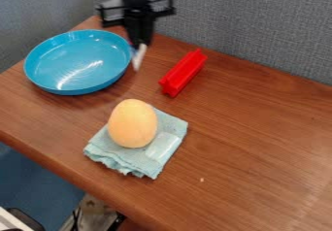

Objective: Put the toothpaste on the blue plate

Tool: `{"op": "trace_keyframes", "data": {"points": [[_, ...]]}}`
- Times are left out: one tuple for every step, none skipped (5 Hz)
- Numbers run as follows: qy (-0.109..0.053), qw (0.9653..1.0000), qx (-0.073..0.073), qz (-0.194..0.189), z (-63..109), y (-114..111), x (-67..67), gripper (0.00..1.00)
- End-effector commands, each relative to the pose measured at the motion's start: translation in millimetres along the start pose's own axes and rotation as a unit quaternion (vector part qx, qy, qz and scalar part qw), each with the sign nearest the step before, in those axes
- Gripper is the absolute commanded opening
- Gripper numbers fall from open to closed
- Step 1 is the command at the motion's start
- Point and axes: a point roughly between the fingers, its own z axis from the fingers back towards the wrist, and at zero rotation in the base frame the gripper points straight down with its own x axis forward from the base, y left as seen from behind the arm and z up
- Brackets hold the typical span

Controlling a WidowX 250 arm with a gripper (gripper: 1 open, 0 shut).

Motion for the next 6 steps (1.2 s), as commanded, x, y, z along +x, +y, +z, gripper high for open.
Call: {"op": "trace_keyframes", "data": {"points": [[-0.041, 0.9991, -0.010, 0.012, 15.0, 18, 22.9, 0.00], [-0.046, 0.9985, 0.007, 0.029, 0.1, 26, 38.7, 0.00], [-0.052, 0.9981, 0.017, 0.028, -15.6, 27, 48.8, 0.00], [-0.054, 0.9981, 0.018, 0.024, -21.3, 26, 53.1, 0.00], [-0.055, 0.9978, 0.028, 0.023, -32.0, 26, 58.6, 0.00], [-0.055, 0.9978, 0.030, 0.023, -34.1, 26, 61.1, 0.00]]}}
